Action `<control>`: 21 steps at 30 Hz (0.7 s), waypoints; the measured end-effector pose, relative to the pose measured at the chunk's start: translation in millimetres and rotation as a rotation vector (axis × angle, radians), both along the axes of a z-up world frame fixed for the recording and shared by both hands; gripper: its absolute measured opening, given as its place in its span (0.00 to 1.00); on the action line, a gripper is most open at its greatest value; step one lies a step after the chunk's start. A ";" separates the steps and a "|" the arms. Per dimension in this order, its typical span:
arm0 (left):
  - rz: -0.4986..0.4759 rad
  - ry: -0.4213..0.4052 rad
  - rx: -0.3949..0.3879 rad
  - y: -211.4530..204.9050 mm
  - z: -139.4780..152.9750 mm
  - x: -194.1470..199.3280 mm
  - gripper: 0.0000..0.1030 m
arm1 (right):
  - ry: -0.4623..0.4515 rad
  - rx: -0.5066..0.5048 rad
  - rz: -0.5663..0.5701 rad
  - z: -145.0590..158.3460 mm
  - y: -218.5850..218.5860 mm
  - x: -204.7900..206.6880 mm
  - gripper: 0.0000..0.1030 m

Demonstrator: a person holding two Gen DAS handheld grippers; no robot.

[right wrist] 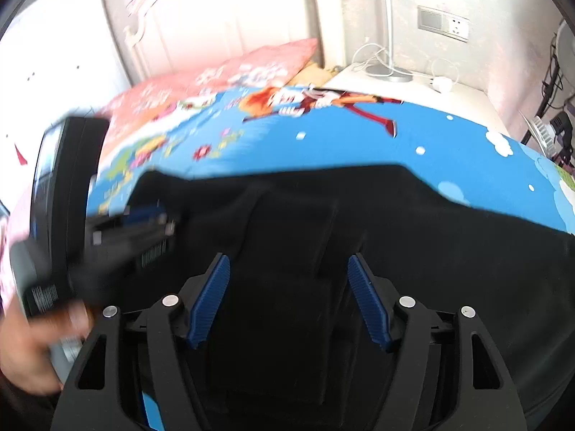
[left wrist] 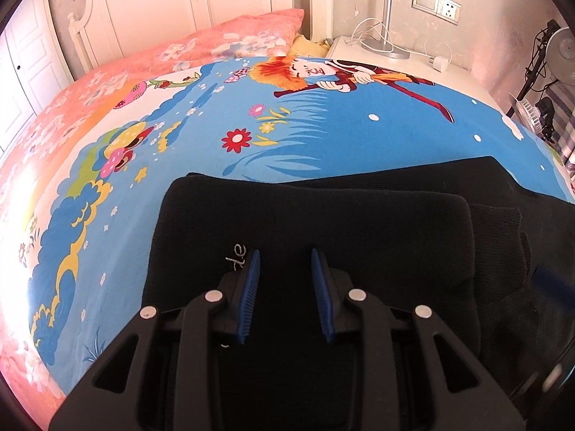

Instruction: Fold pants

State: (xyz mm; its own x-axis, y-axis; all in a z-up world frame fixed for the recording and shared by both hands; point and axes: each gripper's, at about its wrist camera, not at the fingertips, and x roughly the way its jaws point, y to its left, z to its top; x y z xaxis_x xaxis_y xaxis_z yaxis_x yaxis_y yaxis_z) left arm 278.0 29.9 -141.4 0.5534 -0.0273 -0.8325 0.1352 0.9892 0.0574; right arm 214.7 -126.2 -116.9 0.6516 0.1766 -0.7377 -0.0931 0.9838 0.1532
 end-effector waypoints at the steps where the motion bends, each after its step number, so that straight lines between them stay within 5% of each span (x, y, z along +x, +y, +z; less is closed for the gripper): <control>1: 0.000 0.000 0.001 0.9 0.2 0.0 0.29 | -0.009 0.001 -0.004 4.4 -0.5 4.8 0.61; 5: 0.001 0.001 -0.001 1.1 0.4 0.2 0.29 | -0.030 -0.014 0.004 13.6 7.0 27.1 0.61; 10: 0.010 -0.001 -0.018 3.8 2.3 -1.7 0.29 | 0.100 -0.129 0.003 -24.5 18.6 62.7 0.50; 15: 0.025 -0.126 -0.041 21.5 30.3 -47.9 0.30 | 0.079 -0.163 0.012 -30.1 19.7 62.3 0.54; 21: 0.049 -0.071 -0.021 40.4 4.0 -91.8 0.30 | 0.075 -0.168 0.008 -31.8 20.0 62.6 0.56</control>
State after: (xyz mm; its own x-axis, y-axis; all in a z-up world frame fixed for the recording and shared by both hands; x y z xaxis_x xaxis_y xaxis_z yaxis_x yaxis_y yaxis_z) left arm 186.2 70.3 -137.4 0.6122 -0.0158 -0.7905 0.0825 0.9956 0.0440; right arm 277.3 -106.3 -148.7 0.5924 0.0520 -0.8039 -0.0956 0.9954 -0.0061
